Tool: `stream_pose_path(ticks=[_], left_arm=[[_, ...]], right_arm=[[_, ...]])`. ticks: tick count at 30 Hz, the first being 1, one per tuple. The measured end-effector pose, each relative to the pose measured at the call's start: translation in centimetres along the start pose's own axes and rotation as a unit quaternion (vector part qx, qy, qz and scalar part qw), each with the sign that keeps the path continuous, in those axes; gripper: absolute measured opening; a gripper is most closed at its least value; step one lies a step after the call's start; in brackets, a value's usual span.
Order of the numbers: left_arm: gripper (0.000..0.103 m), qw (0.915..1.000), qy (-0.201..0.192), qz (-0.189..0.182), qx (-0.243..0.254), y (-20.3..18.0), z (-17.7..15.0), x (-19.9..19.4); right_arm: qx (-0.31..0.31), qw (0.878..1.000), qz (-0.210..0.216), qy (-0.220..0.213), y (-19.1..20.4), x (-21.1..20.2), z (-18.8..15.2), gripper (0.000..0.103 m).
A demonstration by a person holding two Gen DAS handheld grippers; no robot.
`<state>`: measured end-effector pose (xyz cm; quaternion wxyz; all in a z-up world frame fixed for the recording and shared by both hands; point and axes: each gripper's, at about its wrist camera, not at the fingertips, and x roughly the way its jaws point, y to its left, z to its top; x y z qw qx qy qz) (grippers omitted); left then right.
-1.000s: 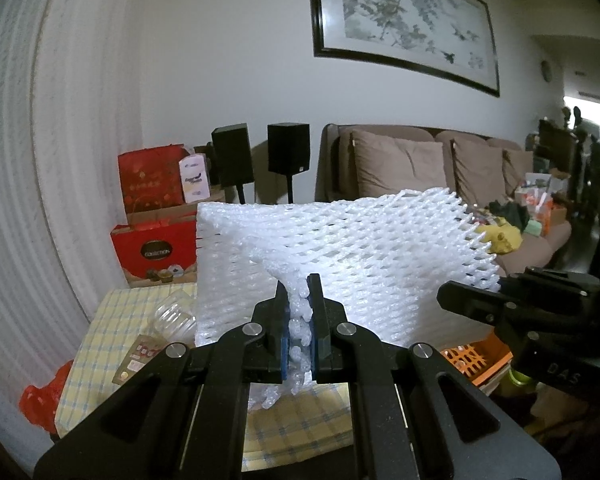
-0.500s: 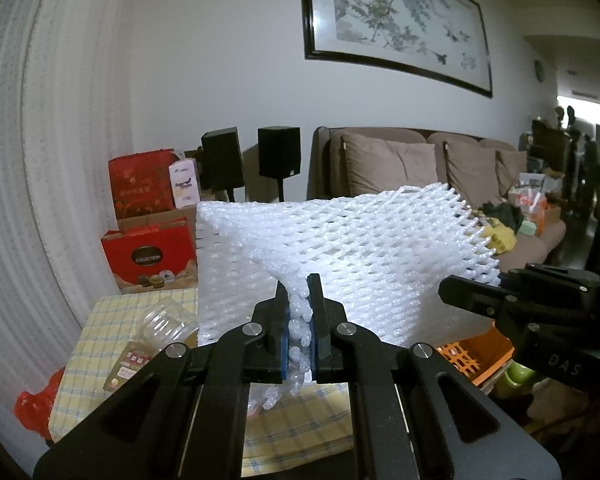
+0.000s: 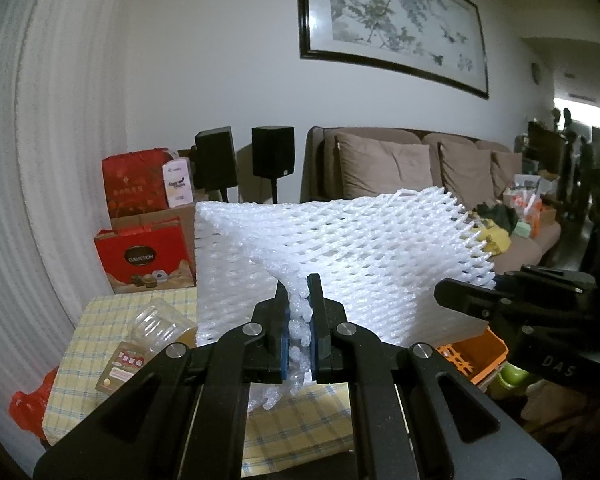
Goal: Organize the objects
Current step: 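Hold the white foam net sheet raised in the left gripper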
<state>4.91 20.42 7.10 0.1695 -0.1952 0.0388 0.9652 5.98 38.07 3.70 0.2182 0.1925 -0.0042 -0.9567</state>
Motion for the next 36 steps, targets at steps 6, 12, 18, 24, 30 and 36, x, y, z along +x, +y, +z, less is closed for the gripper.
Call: stream_pose_path(ticks=[6, 12, 18, 24, 30, 36], left_arm=[[0.006, 1.0000, 0.001, -0.003, -0.001, -0.2, 0.2, 0.2], [0.006, 1.0000, 0.002, -0.004, -0.001, -0.6, 0.3, 0.4], [0.006, 1.0000, 0.000, -0.006, -0.003, -0.8, 0.4, 0.4], [0.006, 1.0000, -0.003, -0.008, 0.001, -1.2, 0.4, 0.3], [0.006, 0.9999, -0.004, -0.012, 0.002, -1.3, 0.4, 0.4], [0.007, 0.9999, -0.003, -0.013, 0.001, -1.5, 0.4, 0.4]], right_arm=[[0.002, 1.000, -0.002, 0.003, -0.3, -0.2, 0.1, 0.019], [-0.005, 1.000, -0.006, 0.013, -0.3, 0.1, 0.0, 0.019], [-0.004, 1.000, -0.007, 0.015, -0.5, 0.0, 0.0, 0.019], [-0.001, 1.000, -0.012, 0.014, -1.0, 0.1, 0.0, 0.019], [0.003, 1.000, -0.018, 0.012, -1.5, -0.2, -0.1, 0.019], [0.002, 1.000, -0.021, 0.011, -1.9, -0.2, 0.0, 0.019]])
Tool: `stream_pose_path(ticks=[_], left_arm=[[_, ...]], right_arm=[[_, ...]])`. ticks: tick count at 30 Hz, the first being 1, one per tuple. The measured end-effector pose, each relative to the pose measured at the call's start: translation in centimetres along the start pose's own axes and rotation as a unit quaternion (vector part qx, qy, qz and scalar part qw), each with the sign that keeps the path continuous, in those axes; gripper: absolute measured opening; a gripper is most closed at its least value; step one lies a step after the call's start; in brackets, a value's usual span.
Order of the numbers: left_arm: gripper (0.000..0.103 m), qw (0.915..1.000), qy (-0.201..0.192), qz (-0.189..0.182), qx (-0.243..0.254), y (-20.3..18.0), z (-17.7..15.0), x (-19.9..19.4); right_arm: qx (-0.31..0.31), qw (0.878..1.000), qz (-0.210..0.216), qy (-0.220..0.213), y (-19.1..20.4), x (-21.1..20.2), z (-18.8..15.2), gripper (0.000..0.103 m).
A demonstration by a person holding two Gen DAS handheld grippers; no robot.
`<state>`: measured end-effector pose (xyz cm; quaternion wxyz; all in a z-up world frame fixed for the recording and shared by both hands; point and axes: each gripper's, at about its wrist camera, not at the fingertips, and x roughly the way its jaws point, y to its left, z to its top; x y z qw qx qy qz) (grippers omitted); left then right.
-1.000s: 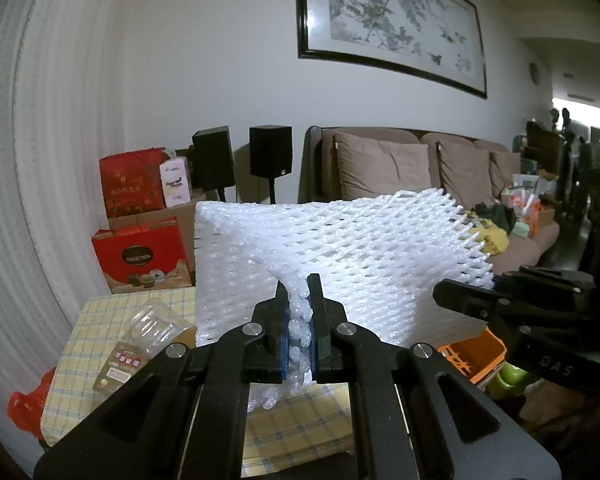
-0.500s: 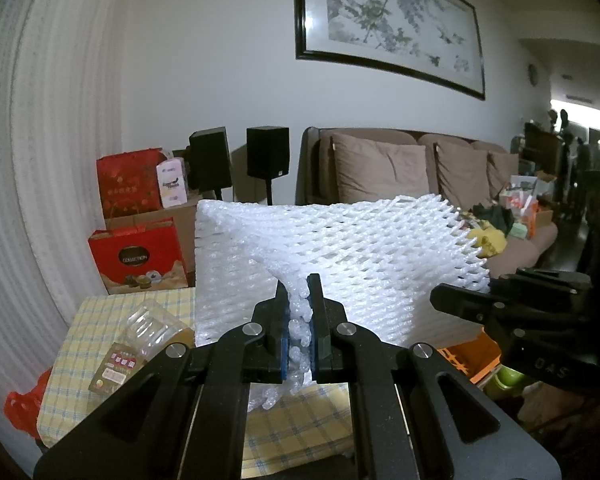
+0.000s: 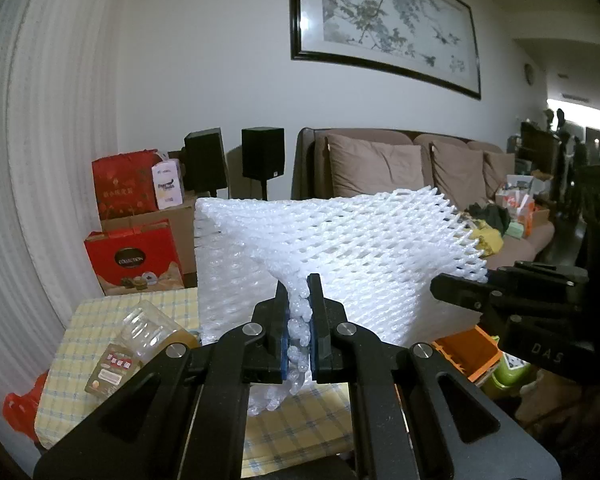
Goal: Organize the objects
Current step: 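Hold the white foam net sheet raised in the left gripper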
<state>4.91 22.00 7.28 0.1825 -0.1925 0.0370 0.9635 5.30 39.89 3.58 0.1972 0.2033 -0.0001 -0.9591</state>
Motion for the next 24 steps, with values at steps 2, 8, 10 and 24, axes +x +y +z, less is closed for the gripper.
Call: stream_pose_path(ticks=[2, 8, 10, 24], left_arm=[[0.007, 1.0000, 0.000, 0.000, 0.000, -0.1, 0.0, 0.0], [0.007, 1.0000, 0.001, -0.001, -0.002, -0.3, -0.1, 0.1], [0.007, 1.0000, 0.003, -0.001, -0.001, -0.4, -0.1, 0.2], [0.007, 0.9999, 0.005, -0.010, -0.004, -1.4, 0.0, 0.5]], right_arm=[[0.001, 1.000, -0.001, 0.000, -0.1, 0.0, 0.0, 0.019], [0.001, 1.000, -0.003, -0.002, -0.3, -0.2, 0.1, 0.019], [0.000, 1.000, -0.005, -0.002, -0.4, -0.2, 0.0, 0.019], [0.004, 1.000, -0.015, -0.005, -1.3, -0.6, 0.0, 0.019]])
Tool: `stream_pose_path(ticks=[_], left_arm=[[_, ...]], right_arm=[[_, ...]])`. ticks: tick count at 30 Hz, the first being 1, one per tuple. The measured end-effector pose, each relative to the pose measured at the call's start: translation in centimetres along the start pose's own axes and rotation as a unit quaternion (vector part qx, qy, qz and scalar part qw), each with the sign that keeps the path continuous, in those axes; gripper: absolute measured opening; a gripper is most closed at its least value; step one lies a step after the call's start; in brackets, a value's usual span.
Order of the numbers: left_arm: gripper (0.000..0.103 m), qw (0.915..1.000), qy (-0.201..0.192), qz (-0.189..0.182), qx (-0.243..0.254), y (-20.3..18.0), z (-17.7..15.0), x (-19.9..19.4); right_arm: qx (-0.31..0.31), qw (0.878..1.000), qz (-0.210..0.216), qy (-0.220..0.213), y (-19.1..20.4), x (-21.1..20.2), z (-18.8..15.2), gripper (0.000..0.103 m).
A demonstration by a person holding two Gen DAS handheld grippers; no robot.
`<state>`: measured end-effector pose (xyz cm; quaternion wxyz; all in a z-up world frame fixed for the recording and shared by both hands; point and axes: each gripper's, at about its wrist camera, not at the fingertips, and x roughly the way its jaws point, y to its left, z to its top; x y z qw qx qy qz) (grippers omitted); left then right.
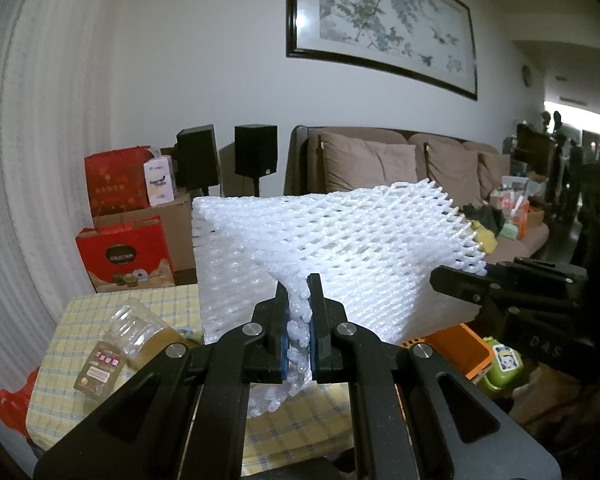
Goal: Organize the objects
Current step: 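Hold the white foam net sheet raised in the left gripper, then carry the foam net sheet with the left gripper toward the orange basket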
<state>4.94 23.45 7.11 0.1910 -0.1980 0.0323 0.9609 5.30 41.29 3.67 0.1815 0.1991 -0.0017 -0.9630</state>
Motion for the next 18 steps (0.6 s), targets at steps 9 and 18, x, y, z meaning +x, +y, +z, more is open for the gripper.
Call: stream_pose_path(ticks=[9, 18], left_arm=[[0.007, 1.0000, 0.007, 0.004, -0.004, -0.39, 0.27, 0.27], [0.007, 0.9999, 0.011, -0.002, -0.011, -0.54, 0.52, 0.34]], right_arm=[[-0.003, 1.000, -0.015, 0.001, -0.12, 0.02, -0.03, 0.019], [-0.001, 1.000, -0.026, -0.002, -0.51, -0.19, 0.04, 0.019]])
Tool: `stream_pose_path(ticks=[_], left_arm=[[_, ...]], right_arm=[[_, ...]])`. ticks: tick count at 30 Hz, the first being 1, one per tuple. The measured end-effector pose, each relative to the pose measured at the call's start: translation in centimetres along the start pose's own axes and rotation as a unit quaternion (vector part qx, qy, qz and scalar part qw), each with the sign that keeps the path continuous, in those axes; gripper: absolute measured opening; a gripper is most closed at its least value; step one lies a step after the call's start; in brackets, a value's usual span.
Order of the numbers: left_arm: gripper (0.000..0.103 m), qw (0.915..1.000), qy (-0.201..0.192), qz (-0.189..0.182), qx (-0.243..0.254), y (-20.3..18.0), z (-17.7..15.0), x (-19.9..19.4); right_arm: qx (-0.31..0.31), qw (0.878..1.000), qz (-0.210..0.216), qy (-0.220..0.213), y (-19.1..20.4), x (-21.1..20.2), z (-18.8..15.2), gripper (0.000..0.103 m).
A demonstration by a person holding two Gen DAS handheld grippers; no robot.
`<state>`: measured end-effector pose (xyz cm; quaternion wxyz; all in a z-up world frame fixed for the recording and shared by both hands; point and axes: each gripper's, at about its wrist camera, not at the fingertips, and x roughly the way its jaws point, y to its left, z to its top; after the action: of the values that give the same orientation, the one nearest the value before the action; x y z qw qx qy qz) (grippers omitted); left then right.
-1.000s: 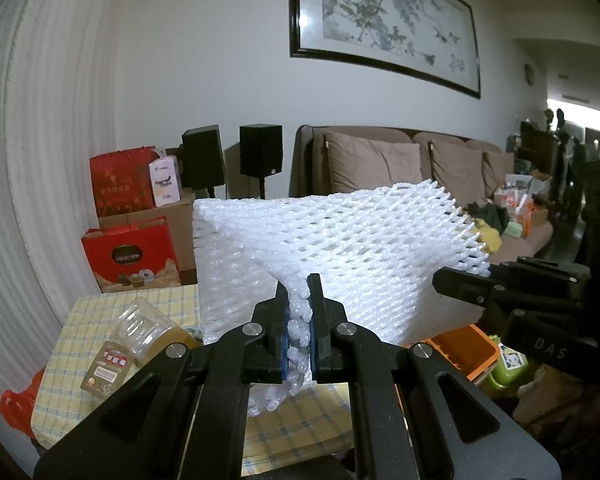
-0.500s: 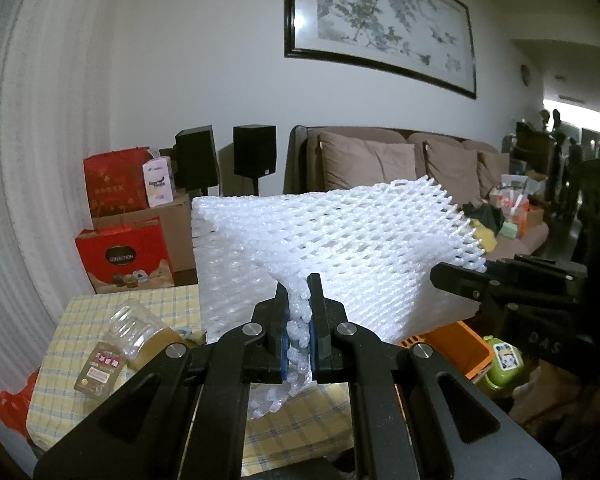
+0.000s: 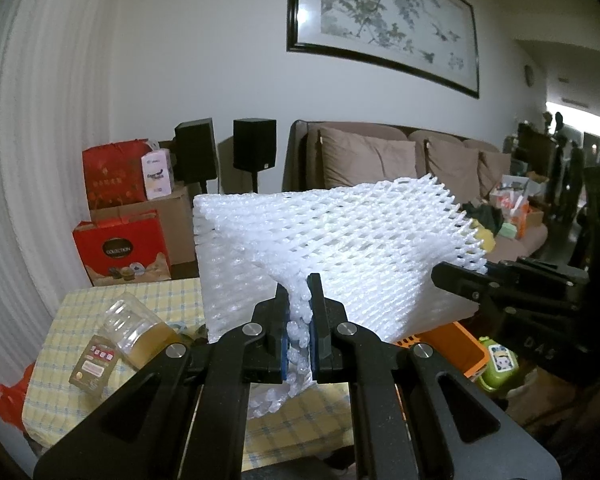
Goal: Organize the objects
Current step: 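Carry the foam net sheet with the left gripper toward the orange basket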
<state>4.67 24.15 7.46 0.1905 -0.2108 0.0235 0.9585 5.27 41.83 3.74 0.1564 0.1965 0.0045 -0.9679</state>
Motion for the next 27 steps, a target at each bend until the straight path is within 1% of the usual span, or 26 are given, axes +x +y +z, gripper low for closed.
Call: stream_pose_path(ticks=[21, 27], left_arm=[[0.007, 0.9999, 0.008, -0.007, 0.002, -1.5, 0.6, 0.4], [0.007, 0.9999, 0.002, -0.014, 0.009, -2.2, 0.9, 0.5]], right_arm=[[0.006, 1.000, -0.025, -0.006, -1.3, -0.4, 0.0, 0.020], [0.009, 0.999, -0.034, -0.008, -1.9, -0.5, 0.1, 0.020]])
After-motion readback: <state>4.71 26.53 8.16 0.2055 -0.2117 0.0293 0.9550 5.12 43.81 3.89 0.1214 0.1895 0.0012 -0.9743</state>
